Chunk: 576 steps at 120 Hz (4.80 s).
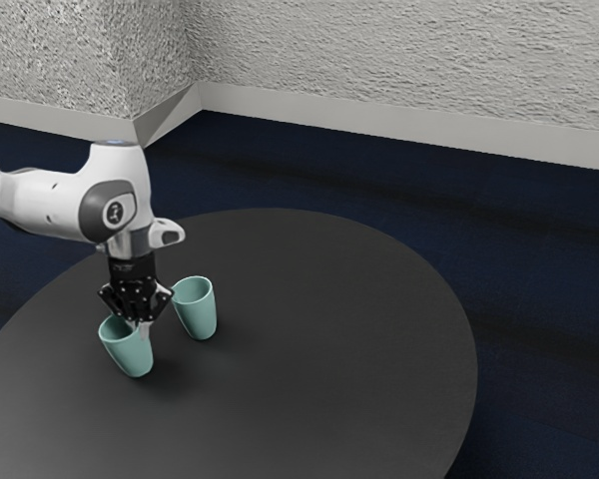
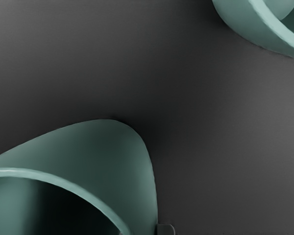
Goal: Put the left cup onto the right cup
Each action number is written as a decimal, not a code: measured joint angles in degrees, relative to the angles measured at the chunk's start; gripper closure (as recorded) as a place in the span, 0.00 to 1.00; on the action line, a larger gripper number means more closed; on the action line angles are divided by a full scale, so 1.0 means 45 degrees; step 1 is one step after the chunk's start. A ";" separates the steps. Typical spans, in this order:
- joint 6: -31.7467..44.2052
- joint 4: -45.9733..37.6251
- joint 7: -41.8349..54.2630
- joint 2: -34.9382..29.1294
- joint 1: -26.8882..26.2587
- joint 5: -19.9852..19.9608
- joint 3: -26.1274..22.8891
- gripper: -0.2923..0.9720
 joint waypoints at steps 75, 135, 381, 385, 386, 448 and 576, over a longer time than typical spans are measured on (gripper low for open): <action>-0.0033 -0.0635 -0.0098 -0.0919 0.0043 0.0005 0.0000 0.84; -0.0165 -0.0848 -0.0177 -0.1672 0.0081 0.0029 -0.0016 0.85; -0.2389 0.1123 -0.0413 -0.4176 0.0954 0.1034 -0.2025 0.85; -0.2415 0.1194 -0.0413 -0.4139 0.0951 0.1064 -0.2037 0.85; -0.2421 0.1217 -0.0413 -0.4122 0.0949 0.1069 -0.2039 0.85; -0.2547 0.2364 -0.0408 -0.2843 0.0758 0.1198 -0.2280 0.85; -0.2683 0.3854 -0.0392 -0.1261 0.0406 0.1550 -0.2488 0.85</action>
